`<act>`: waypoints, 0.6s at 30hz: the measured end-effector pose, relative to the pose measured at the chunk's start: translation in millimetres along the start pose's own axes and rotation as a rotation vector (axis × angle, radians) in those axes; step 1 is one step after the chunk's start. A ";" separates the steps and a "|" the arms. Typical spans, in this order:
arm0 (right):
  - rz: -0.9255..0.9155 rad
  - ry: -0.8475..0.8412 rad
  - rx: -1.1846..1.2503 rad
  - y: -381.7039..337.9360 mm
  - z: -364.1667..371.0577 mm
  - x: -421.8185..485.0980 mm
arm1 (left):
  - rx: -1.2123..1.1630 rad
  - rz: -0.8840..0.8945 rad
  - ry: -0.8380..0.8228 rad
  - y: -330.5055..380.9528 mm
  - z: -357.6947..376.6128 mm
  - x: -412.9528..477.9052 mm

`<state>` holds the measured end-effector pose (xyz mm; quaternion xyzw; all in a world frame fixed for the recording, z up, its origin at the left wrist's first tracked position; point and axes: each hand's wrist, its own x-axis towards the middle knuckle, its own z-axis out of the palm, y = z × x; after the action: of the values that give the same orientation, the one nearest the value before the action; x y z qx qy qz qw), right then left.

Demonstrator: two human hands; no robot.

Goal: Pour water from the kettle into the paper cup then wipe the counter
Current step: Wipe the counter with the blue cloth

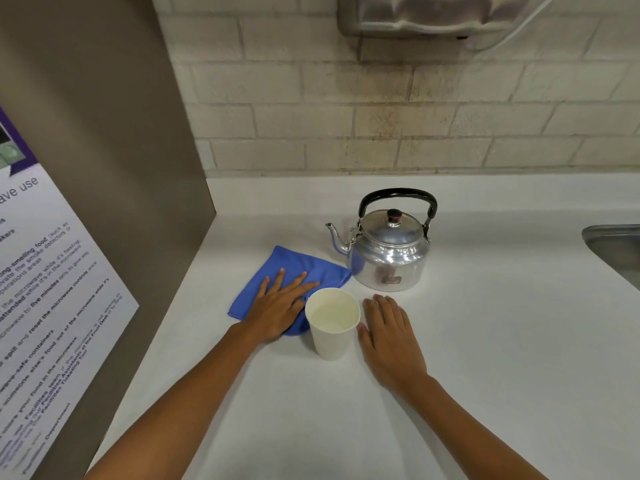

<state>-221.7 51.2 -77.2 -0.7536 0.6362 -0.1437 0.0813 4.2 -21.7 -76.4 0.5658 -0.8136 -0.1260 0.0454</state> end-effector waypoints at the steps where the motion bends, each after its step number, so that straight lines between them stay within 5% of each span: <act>1: 0.016 0.000 0.012 0.0 0.1 -0.1 | 0.009 0.027 -0.008 -1.4 0.8 -0.1; 8: 0.037 -0.002 -0.023 -2.2 3.4 2.0 | 0.164 0.032 -0.030 5.9 6.5 0.9; 18: 0.031 0.001 -0.018 -4.0 -1.4 -0.9 | 0.111 -0.216 0.028 1.2 0.0 -43.5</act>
<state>-218.5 52.9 -74.8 -0.7445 0.6490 -0.1370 0.0765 18.7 19.3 -73.1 0.6534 -0.7530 -0.0770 0.0113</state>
